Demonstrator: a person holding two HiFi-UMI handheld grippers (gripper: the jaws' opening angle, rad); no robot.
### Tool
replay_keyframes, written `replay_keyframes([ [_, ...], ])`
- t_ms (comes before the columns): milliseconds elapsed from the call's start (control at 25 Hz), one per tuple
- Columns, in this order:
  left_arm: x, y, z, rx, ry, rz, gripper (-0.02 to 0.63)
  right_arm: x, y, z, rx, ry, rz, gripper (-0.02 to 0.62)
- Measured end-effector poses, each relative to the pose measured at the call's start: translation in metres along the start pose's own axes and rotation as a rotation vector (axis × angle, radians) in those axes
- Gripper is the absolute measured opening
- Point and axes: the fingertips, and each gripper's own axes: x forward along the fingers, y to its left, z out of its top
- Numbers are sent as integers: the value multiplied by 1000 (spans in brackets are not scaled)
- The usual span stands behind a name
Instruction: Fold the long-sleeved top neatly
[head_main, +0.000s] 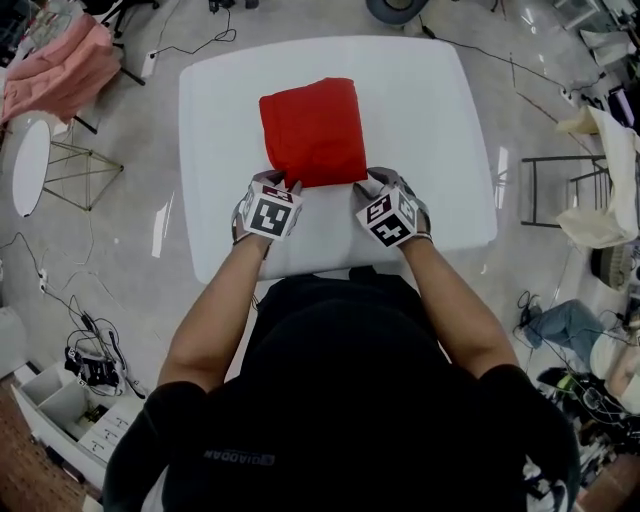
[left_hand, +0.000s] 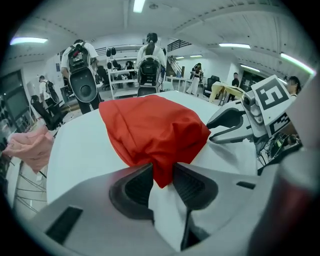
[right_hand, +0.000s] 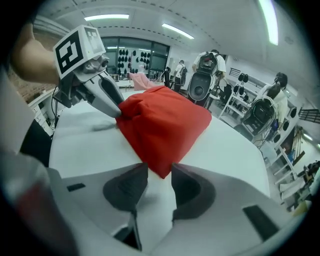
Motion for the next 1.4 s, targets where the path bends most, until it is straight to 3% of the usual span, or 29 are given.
replay_keyframes([
  [160, -10, 9, -3, -35, -4, -4, 60, 1, -3, 10, -8, -32, -10, 79],
  [360, -40, 3, 2, -150, -96, -146, 31, -29, -20, 21, 236, -217, 75, 37],
  [480, -56, -7, -6, -160, -122, -240, 31, -40, -26, 7, 306, -234, 108, 34],
  [680, -34, -40, -54, -68, 3, -239, 31, -21, -1, -44, 120, -53, 86, 35],
  [800, -26, -52, -55, -73, -11, -190, 31, -28, -3, -44, 81, -3, 100, 81],
  [880, -23, -52, -52, -98, -24, -175, 31, -47, -9, -19, 64, -48, 149, 146],
  [1000, -21, -52, -50, -117, -28, -178, 31, -70, -21, 34, 40, -161, 234, 146],
  [1120, -21, -50, -50, -126, -34, -168, 31, -57, -24, 98, -23, -246, 315, 132],
  [1280, -22, -50, -49, -142, -40, -155, 31, 0, -7, 176, -212, -254, 399, 137],
  [1400, -24, -50, -49, -135, -34, -148, 31, 40, 14, 206, -389, -179, 488, 150],
])
